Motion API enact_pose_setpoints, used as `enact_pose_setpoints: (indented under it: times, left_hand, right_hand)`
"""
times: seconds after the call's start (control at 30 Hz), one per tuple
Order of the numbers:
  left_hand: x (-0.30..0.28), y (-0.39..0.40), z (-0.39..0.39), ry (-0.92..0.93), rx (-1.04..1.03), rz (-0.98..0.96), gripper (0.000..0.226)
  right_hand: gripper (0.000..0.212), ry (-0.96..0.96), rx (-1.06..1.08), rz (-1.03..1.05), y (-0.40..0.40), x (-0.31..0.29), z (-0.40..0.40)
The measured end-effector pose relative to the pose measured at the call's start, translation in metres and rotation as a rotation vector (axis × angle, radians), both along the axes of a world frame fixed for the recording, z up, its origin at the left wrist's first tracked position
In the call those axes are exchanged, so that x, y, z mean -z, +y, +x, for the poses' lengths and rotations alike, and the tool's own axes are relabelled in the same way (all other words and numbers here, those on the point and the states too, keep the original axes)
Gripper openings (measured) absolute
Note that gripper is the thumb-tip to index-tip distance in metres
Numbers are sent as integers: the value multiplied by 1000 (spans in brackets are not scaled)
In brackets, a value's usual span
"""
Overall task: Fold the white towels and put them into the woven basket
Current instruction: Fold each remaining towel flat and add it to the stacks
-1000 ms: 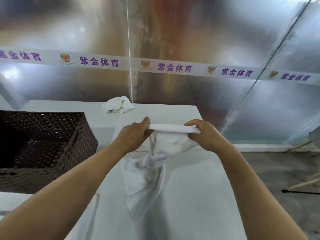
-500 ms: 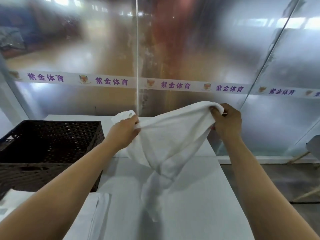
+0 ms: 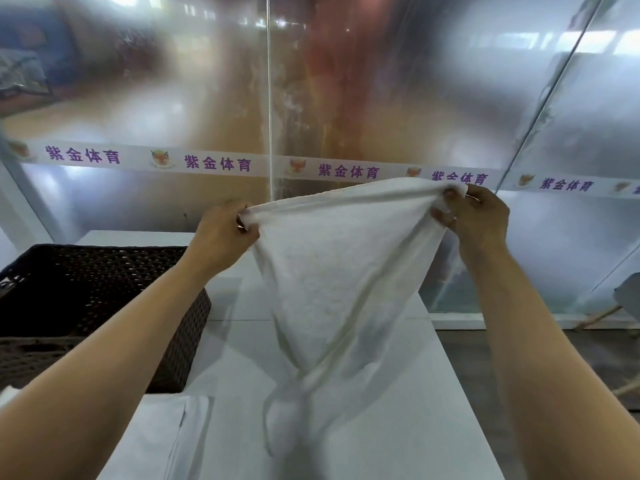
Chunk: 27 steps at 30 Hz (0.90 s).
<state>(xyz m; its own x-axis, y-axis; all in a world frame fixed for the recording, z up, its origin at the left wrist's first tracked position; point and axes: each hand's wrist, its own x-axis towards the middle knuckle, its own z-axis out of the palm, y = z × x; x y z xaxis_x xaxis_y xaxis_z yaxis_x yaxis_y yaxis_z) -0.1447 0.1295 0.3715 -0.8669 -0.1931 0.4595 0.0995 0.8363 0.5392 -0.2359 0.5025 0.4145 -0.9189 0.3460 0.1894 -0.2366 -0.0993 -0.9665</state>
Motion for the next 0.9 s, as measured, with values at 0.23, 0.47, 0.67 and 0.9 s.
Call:
enact_pose_setpoints:
  times: [0.23, 0.47, 0.67, 0.9]
  left_hand:
    - [-15, -2, -87, 86, -167, 226, 10]
    - [-54, -30, -178, 218, -244, 99, 19]
    - [-91, -28, -214, 471, -186, 98, 11]
    - [-102, -6, -208, 590, -160, 105, 12]
  right_hand:
    - [24, -99, -82, 181, -13, -10, -108]
    - [16, -48, -141, -52, -31, -43, -212]
    - [19, 198, -210, -130, -21, -75, -240]
    - [18, 270, -204, -144, -3, -78, -224]
